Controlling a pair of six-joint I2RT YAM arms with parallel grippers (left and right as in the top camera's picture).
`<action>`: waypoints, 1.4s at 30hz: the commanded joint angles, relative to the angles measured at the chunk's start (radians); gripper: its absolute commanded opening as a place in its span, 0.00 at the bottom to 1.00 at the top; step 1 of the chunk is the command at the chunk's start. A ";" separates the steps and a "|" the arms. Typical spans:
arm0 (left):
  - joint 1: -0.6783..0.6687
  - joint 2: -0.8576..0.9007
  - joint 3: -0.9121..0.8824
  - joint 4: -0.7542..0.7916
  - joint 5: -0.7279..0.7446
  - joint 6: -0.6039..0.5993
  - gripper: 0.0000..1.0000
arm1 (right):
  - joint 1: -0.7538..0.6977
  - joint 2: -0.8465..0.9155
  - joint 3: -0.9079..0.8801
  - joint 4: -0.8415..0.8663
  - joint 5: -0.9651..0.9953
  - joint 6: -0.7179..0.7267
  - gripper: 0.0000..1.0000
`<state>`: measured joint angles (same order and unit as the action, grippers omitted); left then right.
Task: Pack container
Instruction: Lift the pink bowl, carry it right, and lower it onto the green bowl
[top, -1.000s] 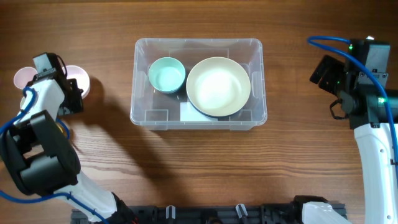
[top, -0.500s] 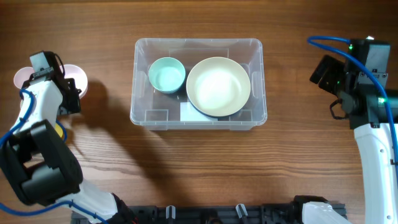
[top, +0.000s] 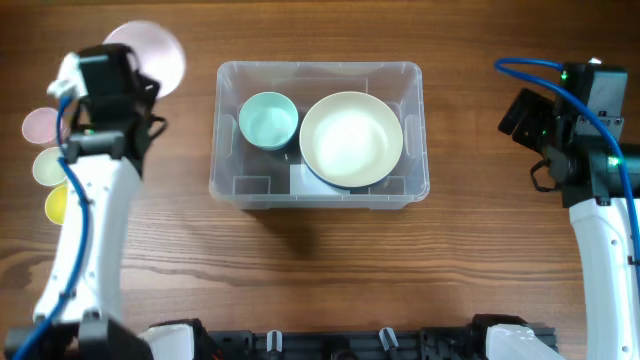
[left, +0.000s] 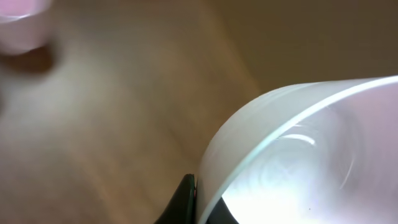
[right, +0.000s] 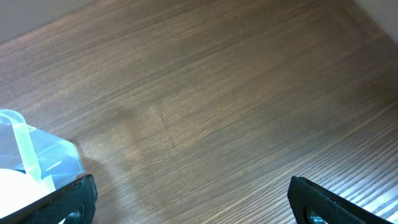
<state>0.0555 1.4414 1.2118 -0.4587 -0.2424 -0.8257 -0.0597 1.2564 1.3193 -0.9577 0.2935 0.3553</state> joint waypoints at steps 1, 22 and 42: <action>-0.151 -0.077 0.016 0.057 -0.002 0.286 0.04 | 0.000 -0.003 0.012 0.000 0.021 0.012 1.00; -0.401 -0.029 0.015 -0.101 -0.052 0.482 0.04 | 0.000 -0.003 0.012 0.000 0.021 0.012 1.00; -0.401 0.118 0.015 -0.143 0.017 0.478 0.04 | 0.000 -0.003 0.012 0.000 0.021 0.012 1.00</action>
<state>-0.3408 1.5566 1.2129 -0.6155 -0.2379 -0.3561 -0.0597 1.2564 1.3193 -0.9581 0.2935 0.3553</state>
